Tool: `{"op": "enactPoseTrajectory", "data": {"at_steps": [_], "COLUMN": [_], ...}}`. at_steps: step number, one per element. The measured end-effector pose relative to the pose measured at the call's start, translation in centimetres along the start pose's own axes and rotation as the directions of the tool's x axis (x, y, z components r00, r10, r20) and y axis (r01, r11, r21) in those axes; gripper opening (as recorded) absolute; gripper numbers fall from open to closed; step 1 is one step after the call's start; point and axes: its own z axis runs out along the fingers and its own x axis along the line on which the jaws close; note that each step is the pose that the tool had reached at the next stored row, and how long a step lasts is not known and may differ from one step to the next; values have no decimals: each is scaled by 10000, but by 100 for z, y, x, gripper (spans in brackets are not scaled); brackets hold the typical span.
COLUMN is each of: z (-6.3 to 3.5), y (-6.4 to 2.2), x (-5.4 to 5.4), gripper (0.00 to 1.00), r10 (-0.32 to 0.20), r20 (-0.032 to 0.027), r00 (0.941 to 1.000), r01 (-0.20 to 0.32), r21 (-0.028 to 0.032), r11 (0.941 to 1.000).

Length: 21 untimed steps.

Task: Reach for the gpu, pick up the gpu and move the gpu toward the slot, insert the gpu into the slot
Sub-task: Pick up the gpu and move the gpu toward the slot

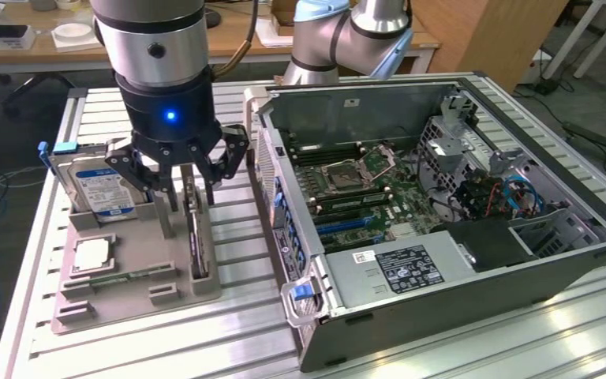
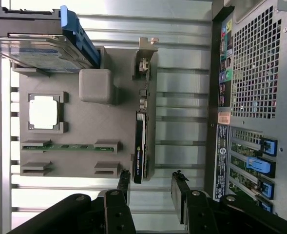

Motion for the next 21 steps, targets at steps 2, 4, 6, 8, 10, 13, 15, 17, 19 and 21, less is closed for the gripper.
{"op": "enactPoseTrajectory", "data": {"at_steps": [2,4,6,8,10,13,15,17,19,21], "z": [5,14,26,35,45,60,72,78,86,92], "y": [0,0,-1,-1,-1,-2,-2,-2,-2,-3], "x": [0,0,1,1,1,1,2,2,2,2], "gripper": [47,47,47,47,47,47,47,47,47,47], "r10": [0,0,0,0,-1,50,114,157,182,194], "r20": [0,2,1,0,0,2,5,4,7,9], "r00": [10000,10000,10000,10000,10000,10000,9999,9999,9998,9998], "r01": [0,0,0,0,1,-50,-115,-157,-182,-194], "r21": [0,-1,3,5,5,6,9,19,37,71], "r11": [10000,10000,10000,10000,10000,10000,9999,9999,9998,9998]}}
